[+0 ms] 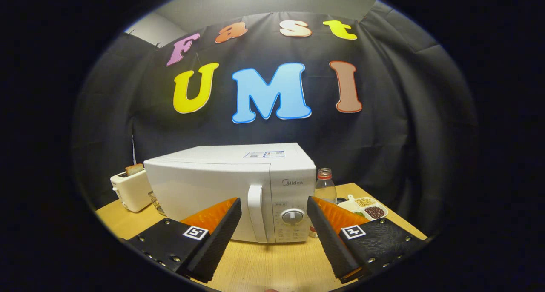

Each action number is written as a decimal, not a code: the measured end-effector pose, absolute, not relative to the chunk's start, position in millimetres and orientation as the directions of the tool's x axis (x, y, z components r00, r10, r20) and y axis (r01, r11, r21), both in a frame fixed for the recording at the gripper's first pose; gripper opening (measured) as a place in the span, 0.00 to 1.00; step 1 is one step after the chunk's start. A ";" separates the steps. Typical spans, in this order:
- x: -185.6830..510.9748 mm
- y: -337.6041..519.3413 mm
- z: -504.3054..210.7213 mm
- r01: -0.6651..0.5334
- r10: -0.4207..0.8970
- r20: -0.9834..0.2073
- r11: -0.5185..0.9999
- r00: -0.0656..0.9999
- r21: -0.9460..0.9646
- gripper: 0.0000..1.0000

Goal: Open the microwave, put the food inside, and close the microwave door.

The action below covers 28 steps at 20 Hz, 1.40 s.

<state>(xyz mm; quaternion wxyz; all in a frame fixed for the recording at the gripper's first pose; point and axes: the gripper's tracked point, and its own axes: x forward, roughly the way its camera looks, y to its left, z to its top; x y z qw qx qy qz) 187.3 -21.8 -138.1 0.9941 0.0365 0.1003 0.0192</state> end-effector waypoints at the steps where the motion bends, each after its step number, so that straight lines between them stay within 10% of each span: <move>1: 193.3 -19.7 -142.4 -0.039 0.055 -0.203 0.996 0.978 0.085 0.98; 12: 233.8 24.2 -188.6 -0.122 0.137 -0.276 0.990 0.951 0.071 0.96; 17: 242.0 25.5 -198.6 -0.118 0.123 -0.294 0.992 0.948 0.033 0.65; 20: 243.4 14.0 -200.0 -0.085 0.077 -0.293 0.996 0.953 -0.015 0.63; 22: 243.8 11.0 -199.7 -0.065 0.064 -0.295 0.998 0.953 0.007 0.29; 28: 242.4 12.1 -199.5 -0.052 0.057 -0.326 0.998 0.944 0.024 0.23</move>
